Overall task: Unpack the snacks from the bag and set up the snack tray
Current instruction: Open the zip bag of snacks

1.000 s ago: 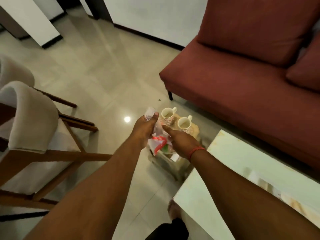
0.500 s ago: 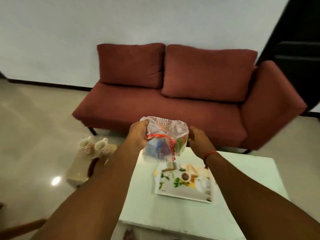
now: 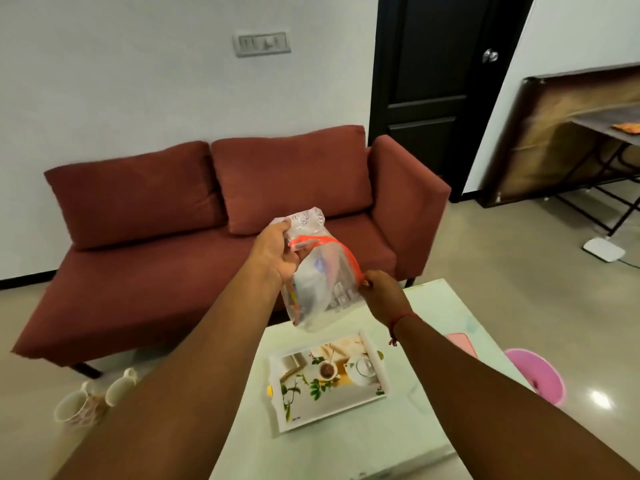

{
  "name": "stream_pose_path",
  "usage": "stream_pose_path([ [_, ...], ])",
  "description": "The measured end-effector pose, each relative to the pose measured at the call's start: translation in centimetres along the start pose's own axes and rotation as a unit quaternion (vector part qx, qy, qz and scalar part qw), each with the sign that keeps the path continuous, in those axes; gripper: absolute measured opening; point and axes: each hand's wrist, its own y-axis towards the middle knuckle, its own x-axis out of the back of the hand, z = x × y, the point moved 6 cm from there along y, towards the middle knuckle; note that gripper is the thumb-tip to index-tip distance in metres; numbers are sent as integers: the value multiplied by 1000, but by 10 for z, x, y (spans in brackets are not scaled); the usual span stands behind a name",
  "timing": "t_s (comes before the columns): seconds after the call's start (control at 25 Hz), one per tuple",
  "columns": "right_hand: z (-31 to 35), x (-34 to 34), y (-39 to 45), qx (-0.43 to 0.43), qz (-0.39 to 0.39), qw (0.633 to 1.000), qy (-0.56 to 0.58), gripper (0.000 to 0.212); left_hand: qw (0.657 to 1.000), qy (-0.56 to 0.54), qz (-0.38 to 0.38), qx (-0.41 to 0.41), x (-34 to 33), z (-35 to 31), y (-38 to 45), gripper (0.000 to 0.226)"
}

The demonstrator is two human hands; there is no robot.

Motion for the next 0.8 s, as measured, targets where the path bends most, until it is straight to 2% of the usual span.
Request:
stream_pose_path([
  [0.08,3,15,6,-26,-55,998,-15,20,1000,-2,-9,-3,12,-14,1,16],
  [0.16,5,33,11,-50,-121,991,-37,14,999,17,-35,9,35,-22,6,20],
  [0.24,16,48,15,-35,-166,986,6,16,996,49,-78,8,60,-31,8,23],
  [0.36,46,57,29,43,-131,988,74,15,988,72,-136,-2,100,-43,11,21],
  [0.44,71,61,36,92,-103,989,58,18,970,161,-181,-21,127,-55,15,14],
  [0.48,82,63,39,115,-95,988,43,18,943,258,-208,-34,140,-64,18,18],
  [0.6,109,59,50,172,-57,983,-10,17,811,524,-253,-65,155,-91,23,41],
  [0.64,114,56,53,181,-44,982,-22,18,756,601,-253,-68,150,-95,22,43],
  [0.68,118,53,57,188,-33,981,-31,18,682,681,-255,-81,142,-97,19,46],
  [0.72,121,49,59,192,-20,980,-42,18,608,743,-252,-118,129,-96,18,45],
  [0.76,124,44,62,197,-4,979,-56,18,564,773,-224,-182,112,-93,18,43],
  [0.8,127,39,63,201,16,977,-74,18,550,780,-161,-250,89,-85,17,40],
])
